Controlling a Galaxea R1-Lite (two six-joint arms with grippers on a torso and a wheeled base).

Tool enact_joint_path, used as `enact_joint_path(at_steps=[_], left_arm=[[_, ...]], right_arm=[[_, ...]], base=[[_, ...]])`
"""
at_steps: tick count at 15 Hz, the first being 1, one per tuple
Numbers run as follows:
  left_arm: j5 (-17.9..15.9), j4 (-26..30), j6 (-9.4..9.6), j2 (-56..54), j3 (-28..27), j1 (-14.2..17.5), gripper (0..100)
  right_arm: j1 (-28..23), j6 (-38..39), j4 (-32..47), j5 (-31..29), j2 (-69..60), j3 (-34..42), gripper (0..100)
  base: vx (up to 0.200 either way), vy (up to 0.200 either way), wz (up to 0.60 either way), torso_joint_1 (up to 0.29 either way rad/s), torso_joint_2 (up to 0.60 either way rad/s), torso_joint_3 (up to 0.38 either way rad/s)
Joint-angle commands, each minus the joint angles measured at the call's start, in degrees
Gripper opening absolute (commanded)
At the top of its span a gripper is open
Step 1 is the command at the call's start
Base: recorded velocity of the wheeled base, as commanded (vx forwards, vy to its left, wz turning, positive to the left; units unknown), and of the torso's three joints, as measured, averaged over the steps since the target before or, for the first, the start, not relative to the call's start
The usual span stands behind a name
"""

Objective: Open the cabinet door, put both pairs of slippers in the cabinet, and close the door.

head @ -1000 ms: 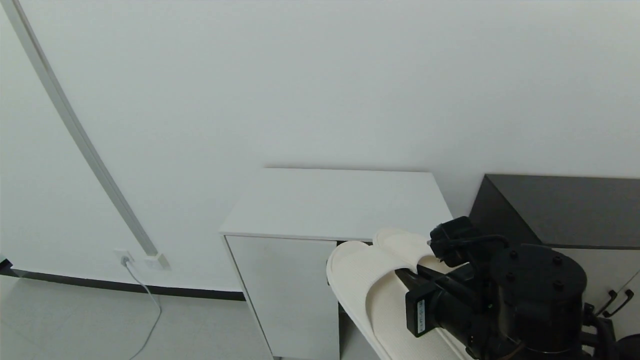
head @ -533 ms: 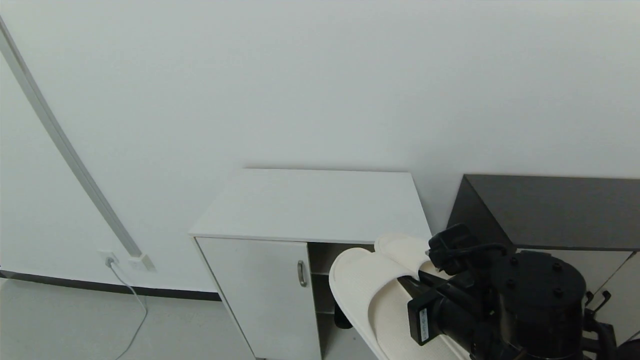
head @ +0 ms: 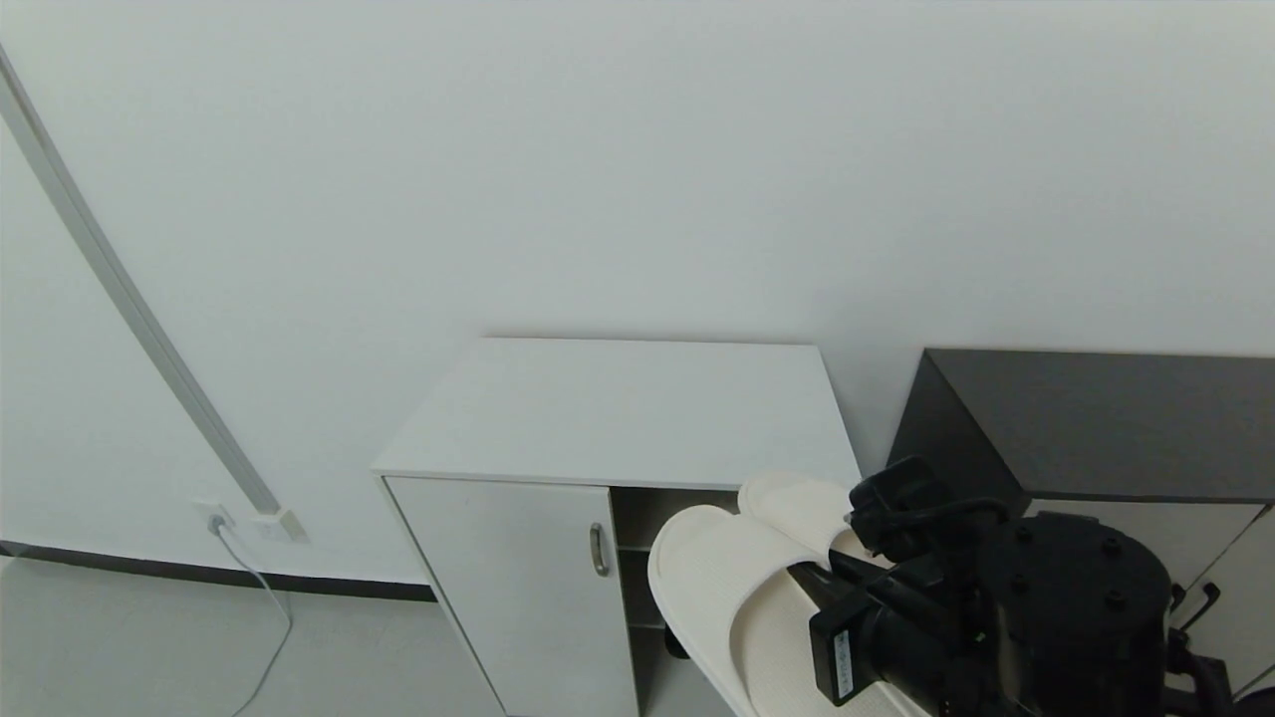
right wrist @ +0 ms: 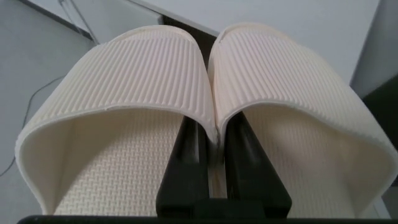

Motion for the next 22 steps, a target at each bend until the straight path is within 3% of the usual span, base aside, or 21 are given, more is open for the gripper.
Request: enact_joint_path(at_steps=[1, 8, 22], left_arm=[[0.0, 0.0, -0.01, 0.0, 0.0, 0.0, 0], [0.0, 0.0, -0.01, 0.0, 0.0, -0.1, 0], [0.0, 0.0, -0.01, 0.0, 0.0, 0.0, 0]], right_arm=[[0.9, 0.0, -0.2, 0.1, 0.2, 0.7, 0], [1.0, -0.3, -3.1, 1.8, 0.7, 2.2, 0], [1.7, -0.2, -3.4, 1.8, 1.7, 2.5, 0]], base=[[0.0, 0.0, 0.0, 0.0, 0.0, 0.0], [0.0, 0.0, 0.0, -0.011, 0.02, 0.014], [0.0, 0.0, 0.0, -0.166, 0.37, 0.205]])
